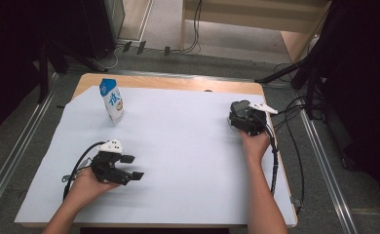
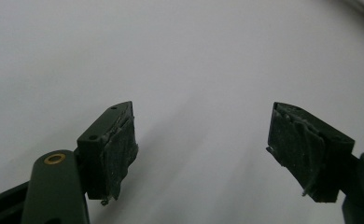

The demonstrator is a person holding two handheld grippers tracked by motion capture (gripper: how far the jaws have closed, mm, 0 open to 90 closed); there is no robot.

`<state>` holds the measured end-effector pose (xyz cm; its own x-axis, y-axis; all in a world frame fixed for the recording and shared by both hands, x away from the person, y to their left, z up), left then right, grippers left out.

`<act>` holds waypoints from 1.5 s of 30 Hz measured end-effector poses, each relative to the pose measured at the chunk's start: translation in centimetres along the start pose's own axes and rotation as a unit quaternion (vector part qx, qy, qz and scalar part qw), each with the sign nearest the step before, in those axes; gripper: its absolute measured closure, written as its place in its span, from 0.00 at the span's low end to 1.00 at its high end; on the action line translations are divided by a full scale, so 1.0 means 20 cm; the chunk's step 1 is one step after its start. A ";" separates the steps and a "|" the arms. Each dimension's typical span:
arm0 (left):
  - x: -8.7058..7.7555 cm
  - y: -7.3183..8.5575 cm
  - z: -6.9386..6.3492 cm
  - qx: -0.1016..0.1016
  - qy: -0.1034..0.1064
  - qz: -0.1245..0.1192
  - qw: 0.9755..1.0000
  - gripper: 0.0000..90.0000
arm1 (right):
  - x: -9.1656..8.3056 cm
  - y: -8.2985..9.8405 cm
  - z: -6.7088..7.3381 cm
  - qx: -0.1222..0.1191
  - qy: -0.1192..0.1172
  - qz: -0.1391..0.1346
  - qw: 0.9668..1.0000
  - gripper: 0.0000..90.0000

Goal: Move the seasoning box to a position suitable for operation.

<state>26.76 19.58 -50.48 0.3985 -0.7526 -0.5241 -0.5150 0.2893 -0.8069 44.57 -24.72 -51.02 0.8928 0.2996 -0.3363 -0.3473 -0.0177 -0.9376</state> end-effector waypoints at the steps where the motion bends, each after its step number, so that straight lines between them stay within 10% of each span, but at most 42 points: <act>1: 0.00 0.00 0.00 0.000 0.000 -0.001 1.000 0.27 | 0.00 0.00 0.00 -0.003 0.000 0.000 1.000 0.16; 18: 0.04 0.00 0.00 -0.011 0.020 0.004 1.000 0.25 | -0.06 -0.06 0.00 0.006 -0.013 -0.010 1.000 0.18; 45: 0.14 -0.09 0.03 -0.022 0.018 -0.016 0.999 0.25 | -0.30 0.00 0.29 -0.029 -0.098 0.025 0.994 0.18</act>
<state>29.25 17.27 -50.68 0.3882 -0.7815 -0.4884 -0.5354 0.2401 -0.8098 37.51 -20.95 -48.57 0.8004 0.4766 -0.3635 -0.3670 -0.0898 -0.9259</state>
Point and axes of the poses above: each handheld gripper's, and its own axes: x roughly forward along the jaws, y roughly out of its underside, z roughly to its left, the point moved 1 cm from there along x, roughly forward along the jaws, and after that the axes turned 11 degrees about -z, right-handed, at the moved point
